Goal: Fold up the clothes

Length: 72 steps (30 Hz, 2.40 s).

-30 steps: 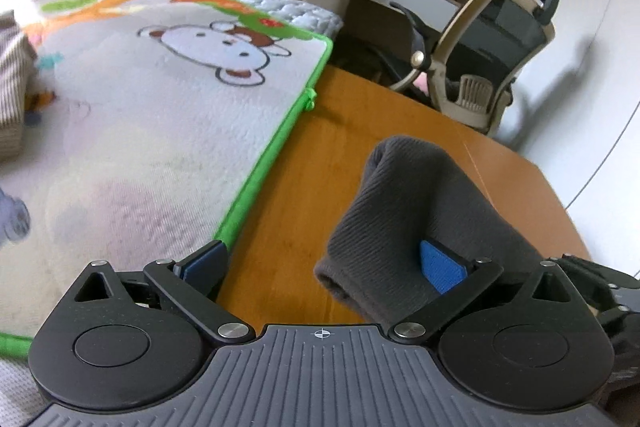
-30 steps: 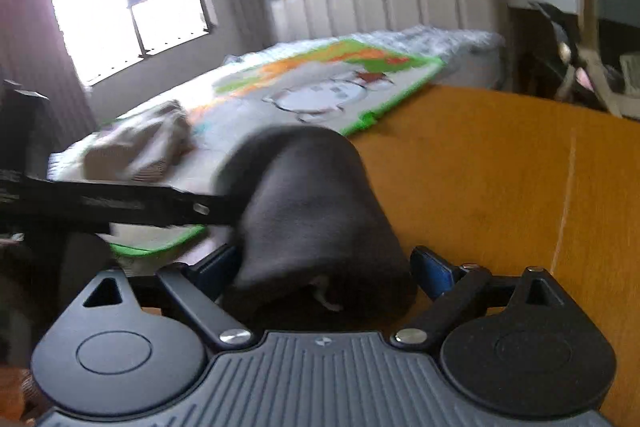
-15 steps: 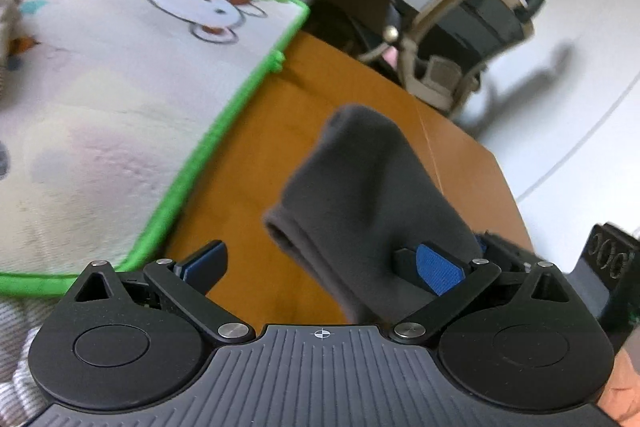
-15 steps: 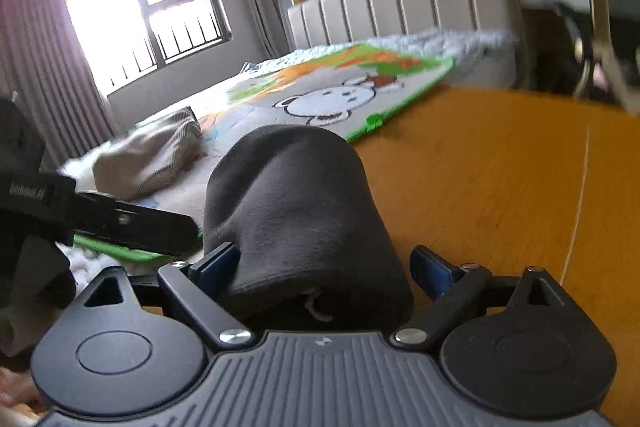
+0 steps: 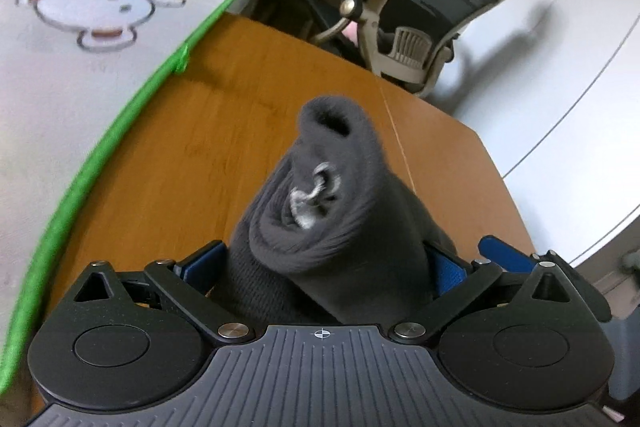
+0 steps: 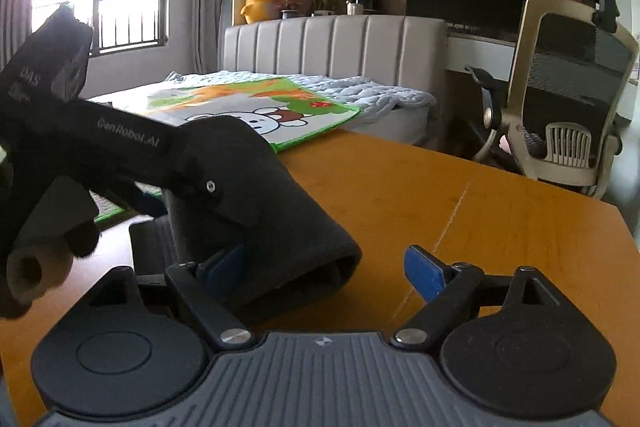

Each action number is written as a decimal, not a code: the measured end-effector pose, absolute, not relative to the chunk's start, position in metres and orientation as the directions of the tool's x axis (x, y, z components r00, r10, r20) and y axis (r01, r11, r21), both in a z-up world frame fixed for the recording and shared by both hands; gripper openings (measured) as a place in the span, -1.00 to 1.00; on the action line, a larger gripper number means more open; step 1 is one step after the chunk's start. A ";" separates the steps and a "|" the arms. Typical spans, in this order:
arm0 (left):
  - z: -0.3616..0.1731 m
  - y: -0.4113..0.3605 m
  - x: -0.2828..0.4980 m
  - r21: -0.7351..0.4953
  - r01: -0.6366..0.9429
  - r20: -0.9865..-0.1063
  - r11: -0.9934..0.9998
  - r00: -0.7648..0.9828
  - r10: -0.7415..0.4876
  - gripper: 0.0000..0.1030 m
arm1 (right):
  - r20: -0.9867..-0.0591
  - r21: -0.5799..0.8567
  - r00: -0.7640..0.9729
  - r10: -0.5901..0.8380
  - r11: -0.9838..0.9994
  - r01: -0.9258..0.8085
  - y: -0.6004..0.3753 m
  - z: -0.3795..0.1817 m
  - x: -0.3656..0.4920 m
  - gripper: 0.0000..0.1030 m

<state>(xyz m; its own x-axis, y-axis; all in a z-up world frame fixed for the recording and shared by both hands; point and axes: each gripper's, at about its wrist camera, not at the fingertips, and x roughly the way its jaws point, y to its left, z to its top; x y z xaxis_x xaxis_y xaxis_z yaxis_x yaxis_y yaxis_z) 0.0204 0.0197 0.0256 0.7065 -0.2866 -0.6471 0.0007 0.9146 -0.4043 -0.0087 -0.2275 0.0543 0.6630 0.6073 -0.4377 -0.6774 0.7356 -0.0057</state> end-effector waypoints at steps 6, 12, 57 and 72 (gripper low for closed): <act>0.027 0.043 -0.018 -0.334 -0.049 -0.672 0.941 0.713 -0.201 1.00 | -0.455 0.125 0.526 0.718 0.637 -0.761 -0.224 0.058 0.003 0.75; 0.022 0.079 -0.039 -0.432 -0.138 -0.669 0.891 0.712 -0.215 1.00 | -0.494 0.287 0.364 0.789 0.544 -0.788 -0.205 0.047 0.019 0.80; 0.008 -0.028 0.108 -0.290 0.155 -0.543 0.944 0.786 -0.295 1.00 | -0.400 0.073 0.740 0.541 0.824 -0.562 -0.258 0.112 0.090 0.37; -0.002 -0.014 0.105 -0.366 0.135 -0.522 0.921 0.789 -0.323 1.00 | -0.500 -0.002 0.764 0.408 0.881 -0.472 -0.222 0.075 0.139 0.56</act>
<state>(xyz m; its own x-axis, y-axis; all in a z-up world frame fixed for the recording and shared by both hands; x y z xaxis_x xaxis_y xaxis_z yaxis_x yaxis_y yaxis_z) 0.1046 -0.0141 -0.0020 0.7892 -0.3232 -0.5222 0.1353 0.9209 -0.3656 0.1386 -0.2225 0.0753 0.7637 0.4084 -0.5000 -0.4723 0.8814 -0.0015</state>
